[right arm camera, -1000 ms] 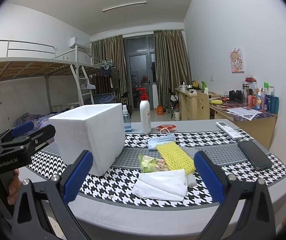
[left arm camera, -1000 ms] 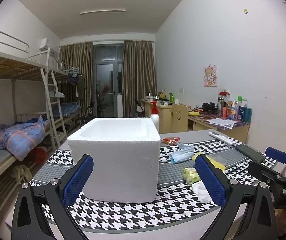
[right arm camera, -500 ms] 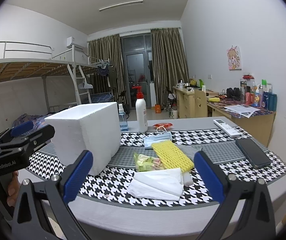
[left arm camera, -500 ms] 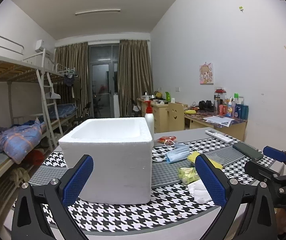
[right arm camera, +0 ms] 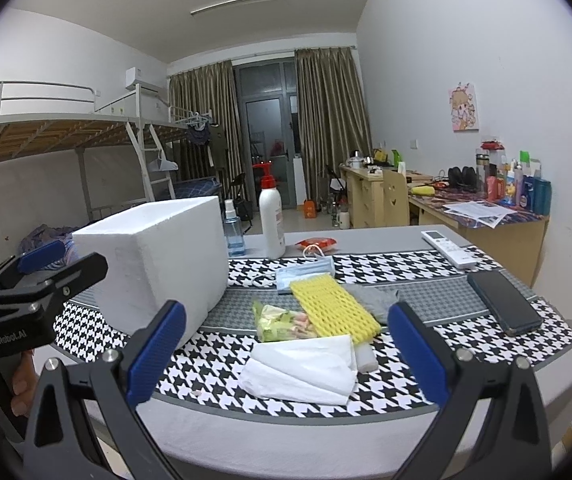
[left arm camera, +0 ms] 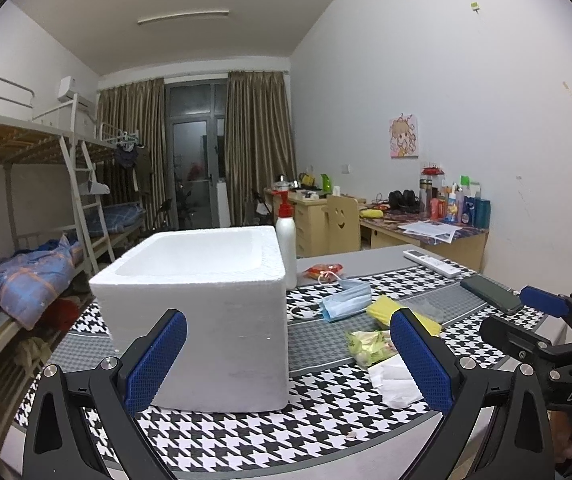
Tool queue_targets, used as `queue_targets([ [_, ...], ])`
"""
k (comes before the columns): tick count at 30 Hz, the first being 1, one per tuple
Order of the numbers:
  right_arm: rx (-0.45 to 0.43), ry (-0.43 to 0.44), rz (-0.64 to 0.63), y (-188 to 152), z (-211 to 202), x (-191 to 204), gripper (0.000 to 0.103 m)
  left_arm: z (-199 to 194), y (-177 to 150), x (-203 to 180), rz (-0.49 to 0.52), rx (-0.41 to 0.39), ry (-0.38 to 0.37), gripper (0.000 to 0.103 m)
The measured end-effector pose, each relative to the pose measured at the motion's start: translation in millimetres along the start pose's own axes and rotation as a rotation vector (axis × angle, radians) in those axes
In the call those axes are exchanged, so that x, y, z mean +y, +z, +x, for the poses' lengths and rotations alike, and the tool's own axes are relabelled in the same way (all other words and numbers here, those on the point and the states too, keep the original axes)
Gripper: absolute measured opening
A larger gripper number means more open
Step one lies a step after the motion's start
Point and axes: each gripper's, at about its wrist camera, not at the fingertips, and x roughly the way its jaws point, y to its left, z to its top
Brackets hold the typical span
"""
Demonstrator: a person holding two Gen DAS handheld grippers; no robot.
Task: Organize soft objects
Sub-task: 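Move the left gripper to the white tissue and close on it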
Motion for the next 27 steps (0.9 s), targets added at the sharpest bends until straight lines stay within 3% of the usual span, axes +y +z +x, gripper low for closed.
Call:
queue_targets([
  [27, 0.118, -0.096, 0.051, -5, 40, -52, 0.102, 59, -19, -45, 0.076, 0.178, -0.172, 0.102],
])
